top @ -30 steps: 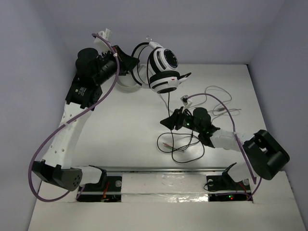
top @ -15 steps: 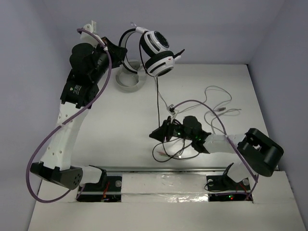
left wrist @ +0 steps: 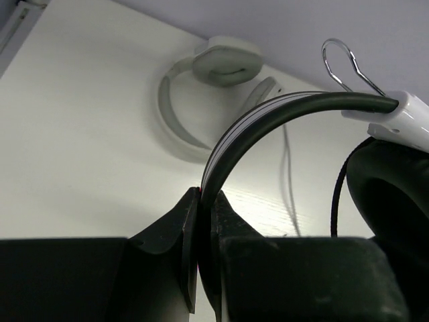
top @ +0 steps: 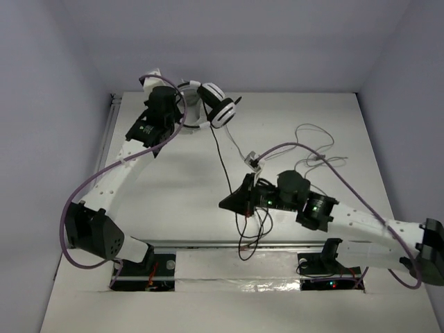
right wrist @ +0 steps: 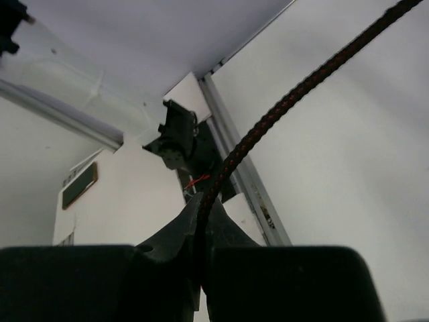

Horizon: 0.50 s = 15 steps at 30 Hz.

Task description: Wrap the headphones

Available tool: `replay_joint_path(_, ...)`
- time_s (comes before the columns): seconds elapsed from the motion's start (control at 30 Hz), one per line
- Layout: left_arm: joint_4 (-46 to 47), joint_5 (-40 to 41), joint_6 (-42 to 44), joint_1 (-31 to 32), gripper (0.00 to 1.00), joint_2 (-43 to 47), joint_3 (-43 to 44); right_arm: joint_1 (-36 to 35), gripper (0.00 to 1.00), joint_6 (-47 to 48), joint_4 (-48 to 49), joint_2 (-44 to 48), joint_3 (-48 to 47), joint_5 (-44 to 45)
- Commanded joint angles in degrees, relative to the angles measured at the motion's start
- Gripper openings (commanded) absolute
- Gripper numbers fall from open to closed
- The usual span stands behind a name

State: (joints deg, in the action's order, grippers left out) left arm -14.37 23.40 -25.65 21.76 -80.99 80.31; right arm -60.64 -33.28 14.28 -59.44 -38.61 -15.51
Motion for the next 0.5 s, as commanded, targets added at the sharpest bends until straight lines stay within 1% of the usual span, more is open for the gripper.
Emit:
replay_joint_path(0.0, 8.0, 7.8, -0.1, 3.5, 0.0, 2.5, -1.7, -0.4, 0.0, 7.2, -27.3, 3.5, -11.5, 9.2)
replay_joint_path(0.03, 7.3, 9.5, 0.2, 5.5, 0.0, 2.4, -2.6, -0.4, 0.0, 8.2, -30.5, 3.7, -16.8, 11.0)
replay_joint_path(0.1, 6.1, 10.3, 0.8, 7.2, 0.0, 2.0, -5.1, -0.4, 0.0, 11.2, -38.0, 3.3, -21.7, 15.8)
replay_joint_path(0.13, 5.0, 9.6, 1.0, 9.1, 0.0, 2.0, -6.6, -0.4, 0.0, 11.8, -39.1, 2.5, -25.4, 18.7)
replay_joint_path(0.2, 2.6, 8.9, 2.4, 10.9, 0.0, 2.3, -7.6, -0.4, 0.0, 14.5, -42.7, 1.0, -28.7, 24.4)
replay_joint_path(0.27, 2.0, 6.5, 4.7, 13.4, 0.0, 2.8, -7.9, -0.4, 0.0, 15.8, -44.6, -1.9, -32.5, 30.1)
replay_joint_path(0.33, -0.8, 6.0, 8.0, 14.8, 0.0, 3.0, -7.3, -0.4, 0.0, 18.2, -45.3, -3.7, -33.9, 32.9)
replay_joint_path(0.37, -2.0, 2.7, 9.5, 14.8, 0.0, 2.9, -6.4, -0.4, 0.0, 18.7, -45.7, -4.7, -34.9, 35.1)
replay_joint_path(0.47, -5.3, -1.3, 13.9, 16.4, 0.0, 2.9, -6.5, -0.4, 0.0, 21.2, -47.2, -8.1, -37.8, 37.9)
